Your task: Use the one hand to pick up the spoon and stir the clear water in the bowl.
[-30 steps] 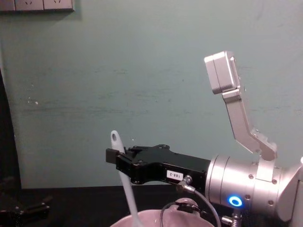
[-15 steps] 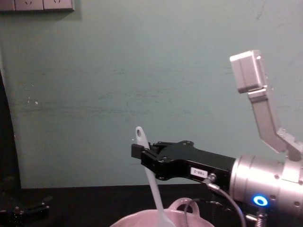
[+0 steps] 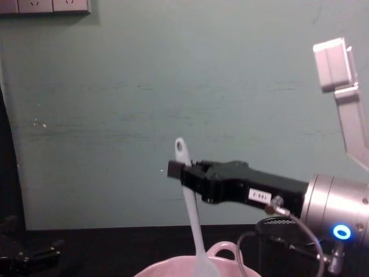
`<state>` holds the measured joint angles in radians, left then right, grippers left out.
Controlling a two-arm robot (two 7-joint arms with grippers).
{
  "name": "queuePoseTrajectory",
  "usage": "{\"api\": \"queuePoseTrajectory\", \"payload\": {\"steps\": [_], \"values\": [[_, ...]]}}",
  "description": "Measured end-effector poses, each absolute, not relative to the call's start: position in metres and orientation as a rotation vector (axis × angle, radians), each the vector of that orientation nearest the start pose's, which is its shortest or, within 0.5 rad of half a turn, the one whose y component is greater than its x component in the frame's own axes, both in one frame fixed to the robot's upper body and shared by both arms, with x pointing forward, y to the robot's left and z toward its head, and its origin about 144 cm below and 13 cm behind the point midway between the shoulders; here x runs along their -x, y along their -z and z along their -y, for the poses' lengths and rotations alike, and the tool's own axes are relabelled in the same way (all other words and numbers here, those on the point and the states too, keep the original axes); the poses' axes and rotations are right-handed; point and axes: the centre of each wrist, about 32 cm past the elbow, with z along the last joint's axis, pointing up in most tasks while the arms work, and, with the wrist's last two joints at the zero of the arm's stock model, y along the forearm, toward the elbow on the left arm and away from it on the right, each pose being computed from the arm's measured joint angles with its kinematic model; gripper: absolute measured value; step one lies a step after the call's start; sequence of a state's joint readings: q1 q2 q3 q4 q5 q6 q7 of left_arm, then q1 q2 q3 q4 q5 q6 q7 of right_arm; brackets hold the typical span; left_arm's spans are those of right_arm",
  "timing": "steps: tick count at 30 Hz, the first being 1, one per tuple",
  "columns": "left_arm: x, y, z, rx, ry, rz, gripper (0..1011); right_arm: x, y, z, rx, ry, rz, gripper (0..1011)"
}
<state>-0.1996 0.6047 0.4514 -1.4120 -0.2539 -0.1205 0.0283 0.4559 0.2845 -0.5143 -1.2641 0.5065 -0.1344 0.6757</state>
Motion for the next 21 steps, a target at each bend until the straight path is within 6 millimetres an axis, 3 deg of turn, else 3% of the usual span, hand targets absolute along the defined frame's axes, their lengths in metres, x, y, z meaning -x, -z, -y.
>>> {"api": "queuePoseTrajectory", "payload": {"steps": [21], "values": [[-0.489,-1.140,-0.310,-0.305,-1.248,0.285,1011,-0.556,-1.225,0.204,-0.269,0.623,0.023,121]]}}
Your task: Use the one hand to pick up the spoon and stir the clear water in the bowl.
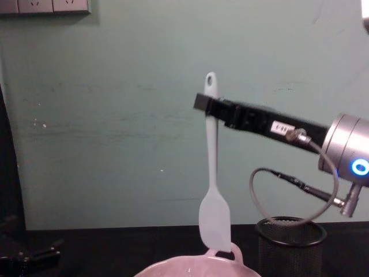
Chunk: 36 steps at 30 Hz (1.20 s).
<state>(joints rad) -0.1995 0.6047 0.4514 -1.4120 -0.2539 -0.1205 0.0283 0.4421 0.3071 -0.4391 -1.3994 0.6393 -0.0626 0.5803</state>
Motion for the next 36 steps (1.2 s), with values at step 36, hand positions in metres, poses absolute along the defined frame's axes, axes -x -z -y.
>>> {"api": "queuePoseTrajectory", "payload": {"steps": [36], "values": [[-0.489,-1.140,-0.310,-0.304,-1.248,0.285,1011,-0.563,-1.209,0.257,-0.491,1.035,-0.190,121]]}}
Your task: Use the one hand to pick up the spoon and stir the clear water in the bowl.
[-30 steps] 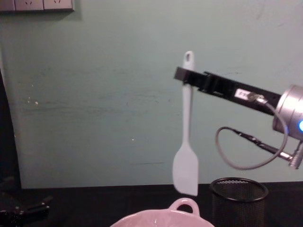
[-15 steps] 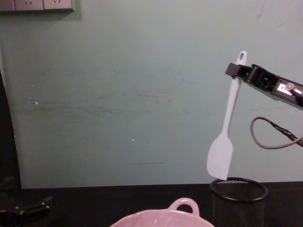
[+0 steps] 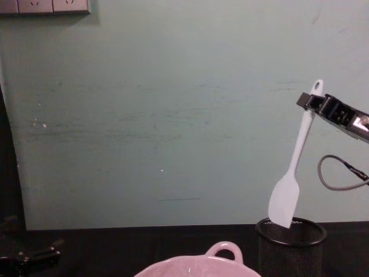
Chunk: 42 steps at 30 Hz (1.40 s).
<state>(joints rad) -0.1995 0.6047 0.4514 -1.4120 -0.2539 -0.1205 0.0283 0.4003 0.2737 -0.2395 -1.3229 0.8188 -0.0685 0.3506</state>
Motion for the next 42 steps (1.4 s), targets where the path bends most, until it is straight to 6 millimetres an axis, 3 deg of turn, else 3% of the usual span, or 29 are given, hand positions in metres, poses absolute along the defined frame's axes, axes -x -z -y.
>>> {"api": "queuePoseTrajectory", "payload": {"steps": [22,42], "values": [[-0.489,-1.140,-0.310,-0.304,-1.248,0.285,1011,-0.565,-1.161,0.260,-0.479,1.087,-0.294,120],[-0.489,-1.140,-0.310,-0.304,-1.248,0.285,1011,-0.565,-1.146,0.257,-0.439,1.093,-0.357,121]]}}
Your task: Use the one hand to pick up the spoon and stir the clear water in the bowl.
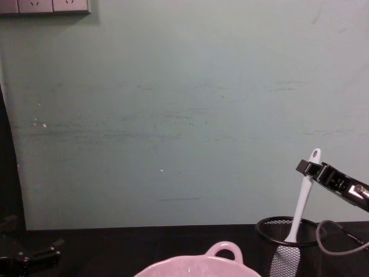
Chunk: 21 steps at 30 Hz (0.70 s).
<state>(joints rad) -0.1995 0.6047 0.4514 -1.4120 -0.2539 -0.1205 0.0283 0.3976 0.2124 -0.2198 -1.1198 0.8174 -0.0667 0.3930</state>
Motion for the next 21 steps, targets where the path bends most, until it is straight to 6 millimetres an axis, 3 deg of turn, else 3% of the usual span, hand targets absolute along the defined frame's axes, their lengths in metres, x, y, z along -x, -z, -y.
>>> {"api": "queuePoseTrajectory", "payload": {"steps": [21], "values": [[-0.4886,-1.1398,-0.3097,-0.304,-1.248,0.285,1011,-0.5630,-1.1396,0.2596,-0.439,1.104,-0.336,121]]}}
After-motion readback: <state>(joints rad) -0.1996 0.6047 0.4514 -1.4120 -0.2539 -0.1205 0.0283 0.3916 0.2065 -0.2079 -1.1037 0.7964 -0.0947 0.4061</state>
